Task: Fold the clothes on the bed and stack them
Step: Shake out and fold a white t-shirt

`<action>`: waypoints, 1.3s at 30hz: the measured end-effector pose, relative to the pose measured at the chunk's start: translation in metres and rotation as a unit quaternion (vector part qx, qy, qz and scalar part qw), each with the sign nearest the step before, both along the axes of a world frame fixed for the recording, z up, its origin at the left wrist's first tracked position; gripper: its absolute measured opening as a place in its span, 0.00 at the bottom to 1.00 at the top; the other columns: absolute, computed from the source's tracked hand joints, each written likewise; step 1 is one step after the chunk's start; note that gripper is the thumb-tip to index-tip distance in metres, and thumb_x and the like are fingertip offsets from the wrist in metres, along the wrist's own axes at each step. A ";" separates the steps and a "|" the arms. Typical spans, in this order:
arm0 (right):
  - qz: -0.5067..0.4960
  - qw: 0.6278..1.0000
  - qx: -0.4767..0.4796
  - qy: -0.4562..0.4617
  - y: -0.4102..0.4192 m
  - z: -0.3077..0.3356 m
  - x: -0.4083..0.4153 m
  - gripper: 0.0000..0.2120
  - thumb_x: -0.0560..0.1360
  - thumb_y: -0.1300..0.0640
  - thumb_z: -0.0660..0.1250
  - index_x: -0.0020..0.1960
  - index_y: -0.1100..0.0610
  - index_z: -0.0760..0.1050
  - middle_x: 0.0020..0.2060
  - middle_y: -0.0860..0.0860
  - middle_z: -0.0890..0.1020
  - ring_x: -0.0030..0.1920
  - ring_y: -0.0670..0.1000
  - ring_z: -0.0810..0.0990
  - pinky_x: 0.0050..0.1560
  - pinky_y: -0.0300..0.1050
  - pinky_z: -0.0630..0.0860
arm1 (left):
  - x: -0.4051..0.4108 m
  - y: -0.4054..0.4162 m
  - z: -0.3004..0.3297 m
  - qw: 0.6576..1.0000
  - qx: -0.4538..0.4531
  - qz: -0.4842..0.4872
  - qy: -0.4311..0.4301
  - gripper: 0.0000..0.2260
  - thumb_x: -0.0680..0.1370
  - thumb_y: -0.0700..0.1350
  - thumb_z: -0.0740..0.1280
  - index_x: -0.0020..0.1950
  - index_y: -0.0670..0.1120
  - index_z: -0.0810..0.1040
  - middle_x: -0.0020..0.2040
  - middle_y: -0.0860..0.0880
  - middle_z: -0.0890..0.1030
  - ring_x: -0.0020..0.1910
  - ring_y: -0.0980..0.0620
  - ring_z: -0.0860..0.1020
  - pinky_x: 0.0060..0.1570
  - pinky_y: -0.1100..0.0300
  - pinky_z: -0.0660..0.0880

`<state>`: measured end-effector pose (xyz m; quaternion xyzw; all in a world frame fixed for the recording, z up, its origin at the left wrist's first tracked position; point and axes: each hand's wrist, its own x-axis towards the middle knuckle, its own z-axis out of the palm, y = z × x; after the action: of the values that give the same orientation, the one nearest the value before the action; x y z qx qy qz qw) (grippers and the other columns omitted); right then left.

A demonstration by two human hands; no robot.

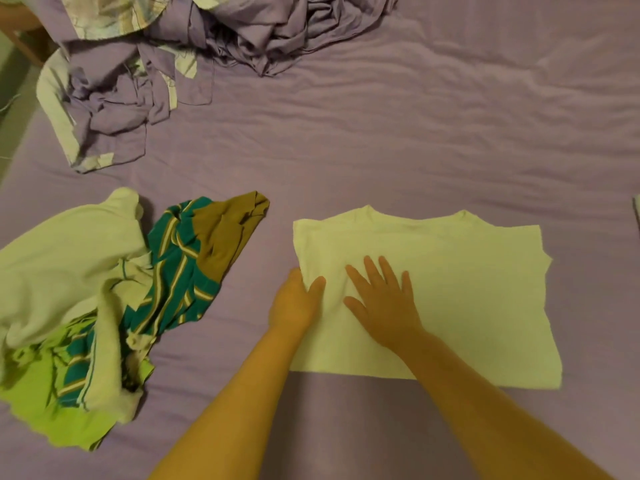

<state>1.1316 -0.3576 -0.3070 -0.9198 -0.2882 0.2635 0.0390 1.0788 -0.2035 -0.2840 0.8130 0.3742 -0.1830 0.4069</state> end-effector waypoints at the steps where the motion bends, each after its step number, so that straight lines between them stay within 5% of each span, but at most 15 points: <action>1: -0.007 1.000 0.011 0.016 0.000 0.003 -0.001 0.46 0.65 0.31 0.17 0.77 0.46 0.46 0.77 0.52 0.51 0.77 0.57 0.48 0.72 0.63 0.48 | -0.003 0.000 0.001 1.000 -0.021 -0.003 -0.002 0.20 0.82 0.55 0.56 0.70 0.47 0.66 0.66 0.47 0.74 0.62 0.45 0.73 0.55 0.55 0.70; 4: -0.051 0.992 0.061 0.097 0.013 0.026 -0.001 0.30 0.77 0.35 0.37 0.76 0.44 0.40 0.77 0.48 0.45 0.77 0.54 0.43 0.74 0.57 0.45 | -0.009 -0.003 0.018 0.978 -0.188 0.087 -0.040 0.22 0.81 0.60 0.50 0.71 0.52 0.66 0.67 0.51 0.73 0.63 0.48 0.73 0.63 0.52 0.71; 8: -0.127 0.950 0.237 0.160 0.036 0.054 -0.001 0.27 0.81 0.47 0.52 0.77 0.46 0.45 0.77 0.47 0.49 0.76 0.50 0.52 0.73 0.46 0.51 | -0.010 -0.009 0.038 0.891 -0.403 0.186 -0.096 0.28 0.73 0.70 0.46 0.66 0.61 0.71 0.55 0.55 0.82 0.52 0.50 0.82 0.51 0.51 0.79; 11: -0.125 0.929 0.316 0.147 0.032 0.069 -0.002 0.27 0.80 0.54 0.59 0.77 0.49 0.52 0.76 0.47 0.55 0.75 0.50 0.56 0.70 0.41 0.55 | -0.003 -0.018 0.043 0.854 -0.474 0.175 -0.124 0.34 0.73 0.71 0.44 0.74 0.58 0.65 0.66 0.54 0.76 0.60 0.49 0.78 0.58 0.44 0.76; 14: -0.128 0.943 0.291 0.095 0.011 0.071 0.002 0.28 0.79 0.59 0.59 0.76 0.50 0.54 0.75 0.47 0.57 0.73 0.48 0.59 0.70 0.42 0.59 | 0.008 -0.034 0.052 0.835 -0.513 0.145 -0.137 0.35 0.72 0.71 0.44 0.76 0.58 0.60 0.74 0.55 0.66 0.63 0.48 0.77 0.59 0.44 0.75; 18: -0.178 0.940 0.276 0.094 -0.027 0.069 0.011 0.26 0.81 0.60 0.56 0.74 0.42 0.54 0.73 0.45 0.62 0.68 0.45 0.68 0.63 0.34 0.63 | 0.023 -0.067 0.060 0.864 -0.479 0.085 -0.132 0.34 0.69 0.71 0.47 0.74 0.63 0.59 0.72 0.60 0.66 0.58 0.49 0.80 0.54 0.46 0.79; 23: -0.203 0.939 0.277 0.037 -0.094 0.071 0.025 0.26 0.81 0.62 0.55 0.74 0.43 0.56 0.72 0.48 0.66 0.64 0.47 0.71 0.59 0.35 0.67 | 0.045 -0.111 0.074 0.900 -0.425 0.029 -0.099 0.13 0.74 0.69 0.48 0.50 0.71 0.69 0.43 0.63 0.82 0.45 0.42 0.82 0.53 0.44 0.78; 27: -0.292 0.922 0.255 -0.017 -0.157 0.067 0.033 0.28 0.80 0.62 0.56 0.76 0.46 0.51 0.74 0.47 0.60 0.69 0.48 0.64 0.60 0.36 0.63 | 0.054 -0.141 0.047 0.937 -0.333 -0.022 -0.105 0.27 0.70 0.75 0.54 0.62 0.63 0.71 0.61 0.54 0.77 0.56 0.48 0.78 0.61 0.44 0.74; 29: -0.355 0.897 0.261 -0.022 -0.189 0.059 0.035 0.30 0.80 0.63 0.57 0.76 0.49 0.48 0.74 0.48 0.59 0.70 0.48 0.61 0.64 0.40 0.60 | 0.053 -0.150 0.027 0.968 -0.207 -0.096 -0.107 0.29 0.75 0.66 0.58 0.73 0.56 0.64 0.71 0.54 0.68 0.69 0.50 0.68 0.69 0.47 0.65; 32: -0.420 0.877 0.233 0.014 -0.220 0.035 0.035 0.30 0.80 0.60 0.58 0.77 0.54 0.47 0.75 0.51 0.57 0.74 0.53 0.58 0.70 0.44 0.56 | 0.047 -0.156 -0.005 0.976 -0.025 -0.163 -0.140 0.24 0.79 0.53 0.62 0.74 0.51 0.63 0.69 0.51 0.69 0.68 0.46 0.65 0.66 0.52 0.65; 39: -0.503 0.844 0.188 0.009 -0.224 0.009 0.030 0.33 0.78 0.46 0.61 0.76 0.59 0.55 0.72 0.57 0.65 0.71 0.60 0.63 0.68 0.54 0.62 | 0.042 -0.181 -0.032 0.984 -0.052 -0.086 -0.149 0.26 0.75 0.51 0.66 0.72 0.50 0.64 0.65 0.52 0.71 0.63 0.50 0.70 0.62 0.47 0.72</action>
<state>1.1613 -0.5818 -0.2981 -0.9111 0.1706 0.1571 0.3408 1.1203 -0.3850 -0.3160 0.8381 0.2276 -0.1133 0.4827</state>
